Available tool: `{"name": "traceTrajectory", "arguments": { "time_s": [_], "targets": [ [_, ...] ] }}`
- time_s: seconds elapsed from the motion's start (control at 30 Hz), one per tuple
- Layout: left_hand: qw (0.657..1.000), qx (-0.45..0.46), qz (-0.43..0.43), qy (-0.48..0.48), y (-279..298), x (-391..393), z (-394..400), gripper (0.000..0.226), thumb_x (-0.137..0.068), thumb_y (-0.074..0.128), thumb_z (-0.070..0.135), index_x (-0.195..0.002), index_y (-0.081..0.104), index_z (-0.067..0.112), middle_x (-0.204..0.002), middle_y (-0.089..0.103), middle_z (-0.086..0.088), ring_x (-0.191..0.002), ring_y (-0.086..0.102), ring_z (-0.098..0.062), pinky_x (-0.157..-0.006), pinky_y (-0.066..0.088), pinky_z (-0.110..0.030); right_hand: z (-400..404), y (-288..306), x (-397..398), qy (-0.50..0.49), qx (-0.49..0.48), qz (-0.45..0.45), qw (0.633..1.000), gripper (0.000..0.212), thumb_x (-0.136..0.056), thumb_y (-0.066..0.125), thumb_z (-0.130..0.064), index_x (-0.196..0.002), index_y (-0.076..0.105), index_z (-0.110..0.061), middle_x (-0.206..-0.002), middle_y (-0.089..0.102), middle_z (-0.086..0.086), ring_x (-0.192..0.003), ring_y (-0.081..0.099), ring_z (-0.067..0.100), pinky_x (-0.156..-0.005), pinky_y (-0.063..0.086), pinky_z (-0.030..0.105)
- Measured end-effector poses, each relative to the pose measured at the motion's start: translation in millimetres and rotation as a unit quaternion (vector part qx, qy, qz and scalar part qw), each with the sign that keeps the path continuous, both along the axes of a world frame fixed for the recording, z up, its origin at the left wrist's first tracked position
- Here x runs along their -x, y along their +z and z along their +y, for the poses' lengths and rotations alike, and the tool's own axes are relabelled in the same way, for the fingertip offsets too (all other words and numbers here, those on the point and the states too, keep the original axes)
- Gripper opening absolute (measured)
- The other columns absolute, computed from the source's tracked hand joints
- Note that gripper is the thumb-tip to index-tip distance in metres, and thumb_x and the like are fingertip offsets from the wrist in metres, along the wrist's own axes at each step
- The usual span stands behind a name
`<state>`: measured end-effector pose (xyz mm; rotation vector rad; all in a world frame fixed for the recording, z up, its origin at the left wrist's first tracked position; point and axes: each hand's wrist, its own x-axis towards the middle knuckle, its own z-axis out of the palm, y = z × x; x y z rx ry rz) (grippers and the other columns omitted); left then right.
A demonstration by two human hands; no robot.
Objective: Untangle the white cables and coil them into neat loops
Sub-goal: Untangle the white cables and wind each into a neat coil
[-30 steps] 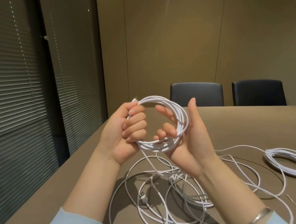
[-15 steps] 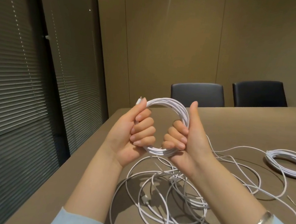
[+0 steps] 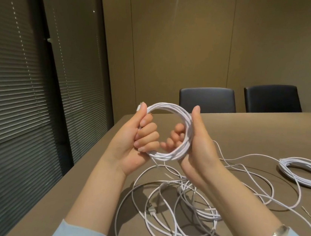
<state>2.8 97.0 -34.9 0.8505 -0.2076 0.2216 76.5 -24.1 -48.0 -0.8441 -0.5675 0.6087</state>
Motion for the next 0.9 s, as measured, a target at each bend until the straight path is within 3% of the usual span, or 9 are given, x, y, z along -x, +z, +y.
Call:
{"name": "traceTrajectory", "arguments": {
  "time_s": [0.07,0.17,0.27,0.37,0.47,0.6,0.67,0.73,0.9],
  "targets": [
    [0.999,0.033,-0.013,0.039,0.6,0.0,3.2,0.051,-0.1,0.038,0.045,-0.057,0.038,0.018,-0.037,0.023,0.006,-0.036,0.007,-0.008,-0.033,0.011,-0.015,0.8,-5.9,-2.0,0.046,0.03,-0.043,0.998,0.059,-0.075,0.059,-0.061,-0.098,0.062,-0.006,-0.087,0.067,0.01,-0.08,0.068,0.022,-0.086,0.056,0.04],
    [0.995,0.07,-0.034,0.068,1.3,1.2,12.7,0.053,-0.101,0.036,0.046,-0.056,0.039,0.018,-0.037,0.023,0.006,-0.037,0.007,-0.008,-0.033,0.012,-0.015,1.1,-18.7,-6.0,0.132,0.157,-0.191,0.96,0.045,-0.079,0.073,-0.038,-0.111,0.065,-0.009,-0.109,0.071,0.012,-0.097,0.068,0.022,-0.094,0.05,0.037],
    [0.992,0.086,-0.041,0.08,2.3,5.3,22.2,0.054,-0.101,0.036,0.046,-0.054,0.04,0.018,-0.037,0.024,0.006,-0.037,0.006,-0.008,-0.034,0.012,-0.015,1.1,-31.0,-6.7,0.141,0.299,-0.363,0.871,0.016,-0.084,0.075,-0.022,-0.09,0.072,-0.008,-0.082,0.07,0.008,-0.075,0.064,0.017,-0.081,0.052,0.032],
    [0.991,0.08,-0.036,0.098,3.9,14.5,35.5,0.054,-0.1,0.037,0.045,-0.054,0.04,0.018,-0.037,0.024,0.006,-0.038,0.007,-0.008,-0.033,0.014,-0.016,-5.9,-28.7,-13.9,0.094,0.421,-0.437,0.789,0.028,-0.086,0.071,-0.03,-0.064,0.069,-0.014,-0.052,0.059,-0.003,-0.051,0.053,0.011,-0.061,0.048,0.026],
    [0.99,0.066,-0.026,0.124,5.8,26.1,52.8,0.052,-0.101,0.036,0.045,-0.056,0.039,0.019,-0.038,0.025,0.006,-0.038,0.007,-0.008,-0.032,0.016,-0.014,-21.2,-21.1,-35.5,0.056,0.498,-0.411,0.762,0.037,-0.089,0.067,-0.032,-0.058,0.064,-0.012,-0.039,0.045,-0.007,-0.037,0.041,0.011,-0.05,0.04,0.023],
    [0.983,0.039,0.0,0.182,5.0,37.4,65.4,0.049,-0.1,0.04,0.045,-0.057,0.037,0.021,-0.039,0.022,0.007,-0.039,0.006,-0.008,-0.033,0.013,-0.014,-41.3,-10.3,-63.0,0.076,0.444,-0.239,0.86,0.038,-0.083,0.074,-0.032,-0.059,0.05,-0.012,-0.051,0.034,-0.001,-0.044,0.036,0.014,-0.049,0.036,0.024],
    [0.98,0.031,0.002,0.195,4.9,39.1,65.8,0.049,-0.1,0.04,0.045,-0.058,0.037,0.021,-0.04,0.021,0.007,-0.04,0.005,-0.008,-0.034,0.012,-0.014,-49.5,-4.8,-71.2,0.106,0.421,-0.222,0.873,0.038,-0.083,0.072,-0.033,-0.06,0.048,-0.014,-0.054,0.034,0.0,-0.047,0.038,0.015,-0.052,0.04,0.025],
    [0.979,0.024,-0.001,0.202,5.8,39.7,65.2,0.05,-0.1,0.041,0.046,-0.057,0.038,0.02,-0.04,0.022,0.007,-0.04,0.006,-0.009,-0.035,0.012,-0.015,-58.4,0.2,-76.1,0.126,0.432,-0.253,0.857,0.041,-0.084,0.069,-0.039,-0.059,0.049,-0.014,-0.057,0.039,0.002,-0.052,0.042,0.016,-0.059,0.042,0.026],
    [0.976,0.035,-0.018,0.213,8.7,43.3,70.9,0.052,-0.101,0.039,0.046,-0.056,0.038,0.02,-0.039,0.023,0.006,-0.029,0.02,-0.009,-0.033,0.014,-0.016,-80.7,8.0,-81.1,0.077,0.571,-0.346,0.74,0.051,-0.077,0.066,-0.063,-0.061,0.065,-0.015,-0.057,0.05,-0.001,-0.048,0.042,0.01,-0.054,0.035,0.023]
  ]
}}
